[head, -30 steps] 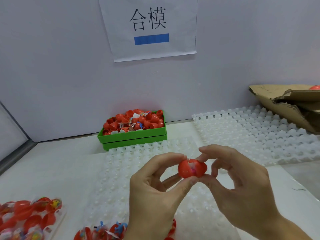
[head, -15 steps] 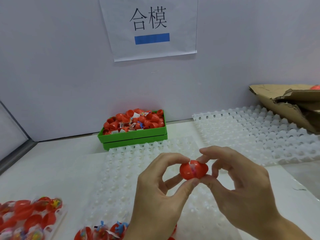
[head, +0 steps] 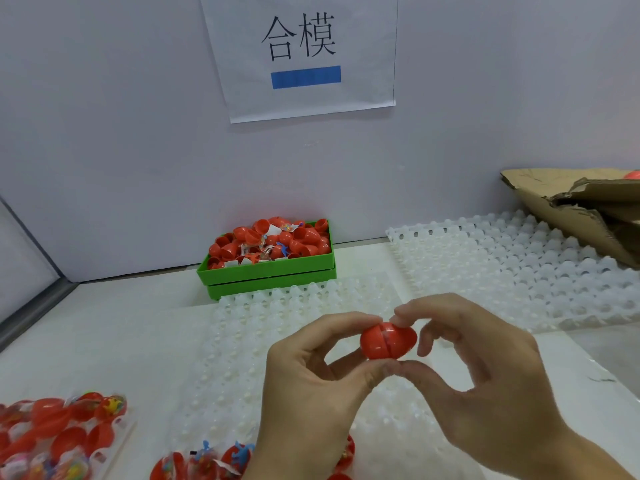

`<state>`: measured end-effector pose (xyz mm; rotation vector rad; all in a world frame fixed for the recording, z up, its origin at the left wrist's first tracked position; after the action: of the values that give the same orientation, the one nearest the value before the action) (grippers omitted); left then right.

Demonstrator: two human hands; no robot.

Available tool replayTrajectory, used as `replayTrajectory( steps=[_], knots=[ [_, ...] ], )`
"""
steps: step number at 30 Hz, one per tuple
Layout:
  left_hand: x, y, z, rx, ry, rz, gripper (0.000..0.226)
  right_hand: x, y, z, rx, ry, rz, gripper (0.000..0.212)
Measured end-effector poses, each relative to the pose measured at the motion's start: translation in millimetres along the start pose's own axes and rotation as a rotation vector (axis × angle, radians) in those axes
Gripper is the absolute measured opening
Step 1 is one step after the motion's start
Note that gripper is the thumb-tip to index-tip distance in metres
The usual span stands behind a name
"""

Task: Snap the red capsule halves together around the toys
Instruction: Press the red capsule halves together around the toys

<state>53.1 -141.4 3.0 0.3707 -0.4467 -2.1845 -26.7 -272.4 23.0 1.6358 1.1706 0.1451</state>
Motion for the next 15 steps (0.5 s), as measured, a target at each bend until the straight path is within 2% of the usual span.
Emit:
replayTrajectory(
  steps=[4,10,15],
  knots=[
    [1,-1,6,0.041,-0.022,-0.025,0.039,7,0,13,0.137,0.312,-0.057,0.042],
    [1,0,9,0.068,0.006,-0.045,0.038,12,1,19,0.212,0.425,-0.131,0.036],
    [1,0,8,0.065,0.063,-0.061,0.031,10,-2,22,0.262,0.430,-0.051,0.047]
  ],
)
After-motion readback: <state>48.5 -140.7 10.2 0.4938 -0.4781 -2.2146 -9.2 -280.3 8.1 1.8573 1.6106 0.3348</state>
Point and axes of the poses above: each hand's wrist, its own y-axis towards the middle knuckle, its own x-axis out of the palm, z = x × y, the point moved 8 cm from there along y, towards the middle knuckle, and after that the axes turned 10 degrees about -z, right-handed, at the moved point
